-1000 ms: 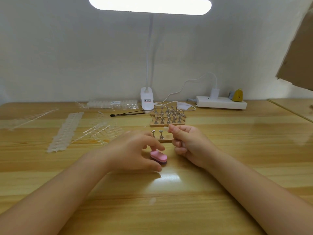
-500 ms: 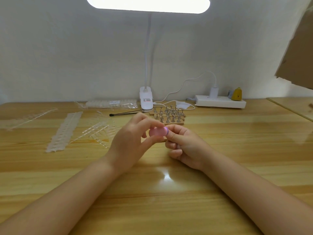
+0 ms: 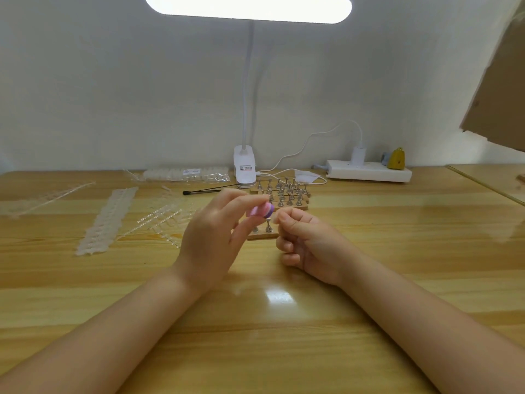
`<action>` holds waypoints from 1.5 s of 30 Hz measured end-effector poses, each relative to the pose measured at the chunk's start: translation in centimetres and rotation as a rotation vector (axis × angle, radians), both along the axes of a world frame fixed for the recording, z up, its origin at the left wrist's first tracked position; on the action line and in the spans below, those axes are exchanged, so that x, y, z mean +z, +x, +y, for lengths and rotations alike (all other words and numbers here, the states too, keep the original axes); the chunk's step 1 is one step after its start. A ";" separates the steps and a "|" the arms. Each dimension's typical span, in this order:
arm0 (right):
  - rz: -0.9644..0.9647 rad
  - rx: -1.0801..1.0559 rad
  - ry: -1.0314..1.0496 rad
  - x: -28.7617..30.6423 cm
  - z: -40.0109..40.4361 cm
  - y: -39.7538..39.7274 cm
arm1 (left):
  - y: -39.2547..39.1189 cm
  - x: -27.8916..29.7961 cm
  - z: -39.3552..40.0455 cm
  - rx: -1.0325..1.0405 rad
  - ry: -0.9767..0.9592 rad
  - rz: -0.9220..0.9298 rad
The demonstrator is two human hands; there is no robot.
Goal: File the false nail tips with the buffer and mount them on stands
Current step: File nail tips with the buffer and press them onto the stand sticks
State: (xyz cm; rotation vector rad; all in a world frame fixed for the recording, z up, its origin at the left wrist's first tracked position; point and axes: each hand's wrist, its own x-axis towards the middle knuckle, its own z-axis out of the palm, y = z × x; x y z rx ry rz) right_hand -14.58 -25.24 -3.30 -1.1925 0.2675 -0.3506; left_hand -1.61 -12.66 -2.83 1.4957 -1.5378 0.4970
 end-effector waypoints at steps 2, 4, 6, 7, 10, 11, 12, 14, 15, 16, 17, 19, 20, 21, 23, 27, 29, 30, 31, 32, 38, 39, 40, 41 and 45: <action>0.006 0.000 -0.001 0.0 0.0 0.0 | -0.7 0.1 -0.2 -0.065 0.013 -0.010; 0.013 0.006 0.029 0.1 0.0 0.0 | -0.6 -0.1 -0.1 -0.011 0.061 -0.052; 0.014 0.009 0.070 0.2 -0.1 0.0 | -0.1 -0.1 0.2 0.085 0.038 -0.078; 0.014 0.011 0.077 0.2 -0.1 0.0 | 0.0 0.0 0.3 0.102 0.004 -0.099; 0.015 0.039 0.017 0.2 -0.1 0.0 | -0.9 0.2 0.0 0.098 -0.087 -0.258; 0.020 0.056 -0.009 0.2 -0.1 -0.1 | -1.1 0.1 -0.1 0.110 -0.086 -0.308; 0.025 0.074 -0.023 0.2 -0.1 -0.1 | -1.1 0.1 -0.1 0.129 -0.071 -0.332; 0.032 0.092 -0.004 0.4 -0.2 -0.3 | -0.5 0.0 0.2 0.182 -0.044 -0.328; 0.032 0.091 0.014 0.4 -0.2 -0.3 | -0.1 0.1 0.4 0.199 -0.044 -0.322; 0.032 0.087 0.025 0.4 -0.2 -0.3 | 0.1 0.1 0.5 0.197 -0.052 -0.318; 0.032 0.085 0.025 0.4 -0.2 -0.3 | 0.0 0.2 0.4 0.177 -0.068 -0.321; 0.036 0.089 -0.002 0.3 -0.3 -0.2 | -0.7 0.1 0.0 0.129 -0.096 -0.363; 0.042 0.095 -0.017 0.3 -0.3 -0.2 | -1.1 0.0 -0.2 0.125 -0.089 -0.382; 0.045 0.102 -0.022 0.2 -0.3 -0.2 | -1.3 0.0 -0.2 0.138 -0.068 -0.386; 0.037 0.112 0.015 0.3 -0.5 -0.3 | -0.9 -0.1 0.0 0.196 -0.035 -0.363; 0.021 0.122 0.035 0.1 -0.6 -0.3 | -0.8 0.0 0.0 0.200 -0.117 -0.394; 0.026 0.141 -0.013 0.0 -0.6 -0.3 | -1.4 -0.1 -0.2 0.172 -0.147 -0.454; 0.031 0.147 -0.028 0.0 -0.6 -0.2 | -1.5 -0.2 -0.3 0.180 -0.132 -0.462; 0.032 0.147 -0.022 0.1 -0.7 -0.3 | -1.3 -0.3 -0.2 0.203 -0.105 -0.457; 0.031 0.142 0.002 0.1 -0.7 -0.3 | -0.9 -0.4 -0.1 0.236 -0.087 -0.447; 0.026 0.149 -0.023 0.1 -0.6 -0.3 | -0.9 0.0 -0.3 0.182 -0.226 -0.572; 0.024 0.164 -0.038 0.1 -0.6 -0.3 | -1.2 -0.1 -0.4 0.177 -0.206 -0.578; 0.025 0.169 -0.035 0.1 -0.6 -0.3 | -1.3 -0.2 -0.4 0.198 -0.166 -0.555; 0.025 0.165 -0.014 0.1 -0.7 -0.3 | -1.1 -0.3 -0.2 0.238 -0.117 -0.513; 0.022 0.102 0.058 0.2 -0.8 -0.4 | 0.7 0.0 0.4 0.333 0.016 -0.370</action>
